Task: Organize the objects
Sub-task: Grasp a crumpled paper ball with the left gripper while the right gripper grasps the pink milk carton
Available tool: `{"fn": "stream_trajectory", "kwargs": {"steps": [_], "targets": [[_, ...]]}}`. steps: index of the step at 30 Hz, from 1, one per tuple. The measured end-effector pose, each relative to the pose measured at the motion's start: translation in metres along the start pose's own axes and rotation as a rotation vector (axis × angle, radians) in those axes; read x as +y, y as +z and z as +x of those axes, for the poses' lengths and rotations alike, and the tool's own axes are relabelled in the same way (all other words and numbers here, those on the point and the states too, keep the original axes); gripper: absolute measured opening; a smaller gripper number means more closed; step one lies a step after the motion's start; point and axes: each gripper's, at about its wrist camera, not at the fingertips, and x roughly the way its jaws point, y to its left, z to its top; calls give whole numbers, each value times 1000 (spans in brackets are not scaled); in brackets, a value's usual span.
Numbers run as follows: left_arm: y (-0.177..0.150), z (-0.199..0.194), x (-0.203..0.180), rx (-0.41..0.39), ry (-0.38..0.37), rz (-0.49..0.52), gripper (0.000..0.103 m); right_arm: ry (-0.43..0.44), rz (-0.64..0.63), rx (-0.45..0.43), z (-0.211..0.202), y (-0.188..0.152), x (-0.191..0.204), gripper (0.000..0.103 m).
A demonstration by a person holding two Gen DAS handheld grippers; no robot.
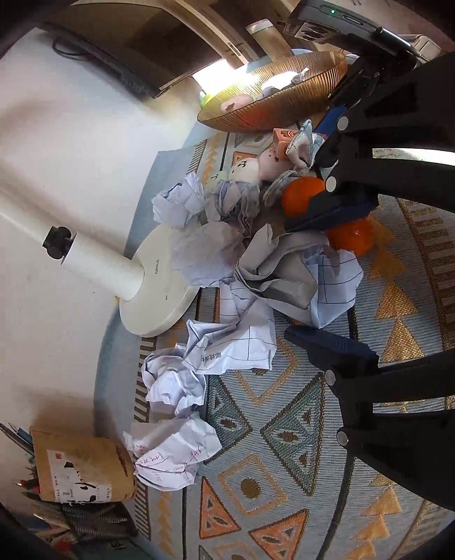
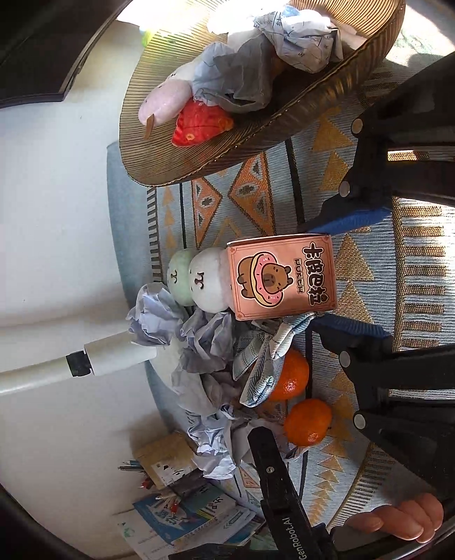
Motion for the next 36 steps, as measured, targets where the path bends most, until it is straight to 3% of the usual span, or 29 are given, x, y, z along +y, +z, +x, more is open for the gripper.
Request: {"fn": "stream_trajectory", "kwargs": {"steps": [6,11,15,19,27,33,34,36], "targets": [[-16,-57,-7,-93,2,15,51,27,-2,-7,-40,-21,-3,42],[-55,-88,-12,-131,61,39,51,64,-36,32,-74,-55,-2,42],[-78,-87,-10,-135,124,59,51,50,-94,26,-86,-70,9,42],[-90,-82,2,-138,189,59,51,47,-44,27,-84,-66,4,42],[-93,-84,4,-155,157,65,51,12,-63,42,-91,-83,0,42],[-96,-86,1,-169,162,84,51,-28,-41,-39,-72,-59,3,43],[-96,-86,1,-171,163,87,51,-51,-39,-11,-64,-56,3,44],[-97,-87,1,-171,160,91,52,-2,5,13,-62,-54,-4,50]]}}
